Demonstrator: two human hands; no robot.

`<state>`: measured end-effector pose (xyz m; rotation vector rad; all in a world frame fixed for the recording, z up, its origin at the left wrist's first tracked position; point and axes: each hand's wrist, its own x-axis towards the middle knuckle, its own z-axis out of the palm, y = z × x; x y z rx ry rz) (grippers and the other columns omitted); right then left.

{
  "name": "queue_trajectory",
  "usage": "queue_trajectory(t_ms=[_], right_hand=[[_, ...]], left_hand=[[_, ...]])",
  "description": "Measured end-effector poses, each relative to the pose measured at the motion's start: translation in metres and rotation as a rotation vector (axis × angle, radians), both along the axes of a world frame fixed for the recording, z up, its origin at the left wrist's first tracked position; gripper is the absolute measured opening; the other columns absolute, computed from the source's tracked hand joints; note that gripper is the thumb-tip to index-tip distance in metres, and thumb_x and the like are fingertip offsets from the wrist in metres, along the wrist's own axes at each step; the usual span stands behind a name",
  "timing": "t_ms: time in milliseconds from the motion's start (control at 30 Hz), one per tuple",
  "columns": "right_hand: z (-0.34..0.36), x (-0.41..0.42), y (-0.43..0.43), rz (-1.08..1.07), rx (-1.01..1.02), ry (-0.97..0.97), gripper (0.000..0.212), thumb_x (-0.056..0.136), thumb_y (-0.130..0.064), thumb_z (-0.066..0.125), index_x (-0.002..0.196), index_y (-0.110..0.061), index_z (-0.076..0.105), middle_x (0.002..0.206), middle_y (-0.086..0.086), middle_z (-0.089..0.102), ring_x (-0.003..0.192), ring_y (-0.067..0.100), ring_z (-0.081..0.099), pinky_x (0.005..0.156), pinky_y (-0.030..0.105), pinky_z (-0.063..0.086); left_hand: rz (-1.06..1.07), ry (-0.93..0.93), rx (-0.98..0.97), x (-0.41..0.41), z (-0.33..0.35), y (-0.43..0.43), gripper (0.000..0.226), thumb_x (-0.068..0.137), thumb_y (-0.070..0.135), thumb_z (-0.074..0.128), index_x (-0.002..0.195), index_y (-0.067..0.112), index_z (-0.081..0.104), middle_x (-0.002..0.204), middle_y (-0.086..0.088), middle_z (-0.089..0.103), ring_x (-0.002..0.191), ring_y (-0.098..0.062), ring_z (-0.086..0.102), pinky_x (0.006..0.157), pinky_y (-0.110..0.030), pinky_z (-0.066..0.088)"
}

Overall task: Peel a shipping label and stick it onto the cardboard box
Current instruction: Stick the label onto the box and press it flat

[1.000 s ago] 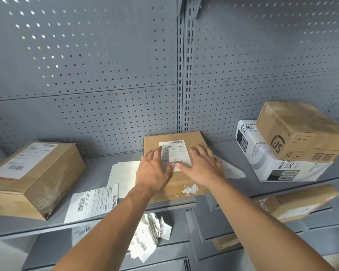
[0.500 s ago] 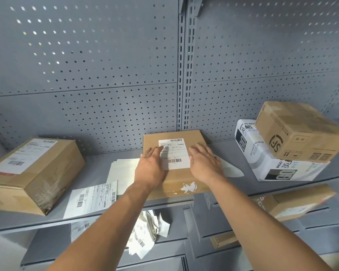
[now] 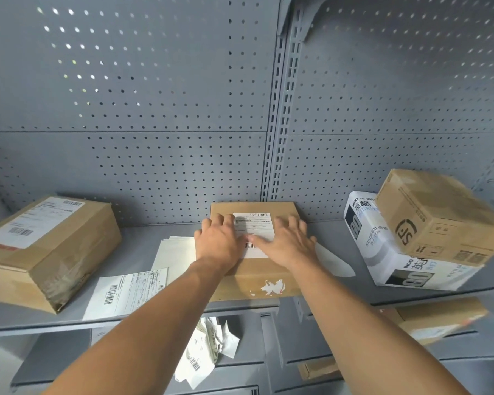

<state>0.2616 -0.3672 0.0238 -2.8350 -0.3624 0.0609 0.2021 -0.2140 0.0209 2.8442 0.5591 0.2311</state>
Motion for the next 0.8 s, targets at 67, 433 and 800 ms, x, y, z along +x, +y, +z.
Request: queue_trajectory(t_ms=[67,433,800], right_hand=[[-0.0008,0.0011,0.0002,-0.002,0.006,-0.003,0.095,0.075,-0.091,0.039,0.148,-0.029,0.04,0.159,0.006,0.028,0.146,0.03,0.025,0.106,0.056,0.035],[-0.0048,0.0062,-0.0007,-0.032,0.063,-0.046,0.045,0.104,-0.038,0.038,0.148,-0.028,0.044,0.161,0.002,0.031,0.146,0.028,0.026,0.11,0.057,0.032],[-0.0082,0.0077,-0.0038,-0.038,0.131,-0.044,0.048,0.099,-0.02,0.043,0.146,-0.029,0.049,0.16,-0.005,0.035,0.145,0.024,0.027,0.111,0.056,0.033]], left_hand=[[0.025,-0.017,-0.005,0.0017,-0.003,-0.0002,0.062,0.096,0.06,0.05,0.143,0.02,0.046,0.136,-0.007,0.053,0.125,-0.032,0.045,0.099,-0.047,0.041],[0.039,-0.064,-0.082,0.0032,-0.0089,0.0049,0.041,0.103,0.033,0.039,0.142,0.025,0.047,0.135,-0.007,0.054,0.121,-0.033,0.045,0.096,-0.046,0.04],[0.016,-0.111,-0.134,0.0006,-0.0113,0.0088,0.04,0.106,0.025,0.036,0.144,0.026,0.05,0.138,0.001,0.061,0.12,-0.033,0.046,0.092,-0.046,0.041]])
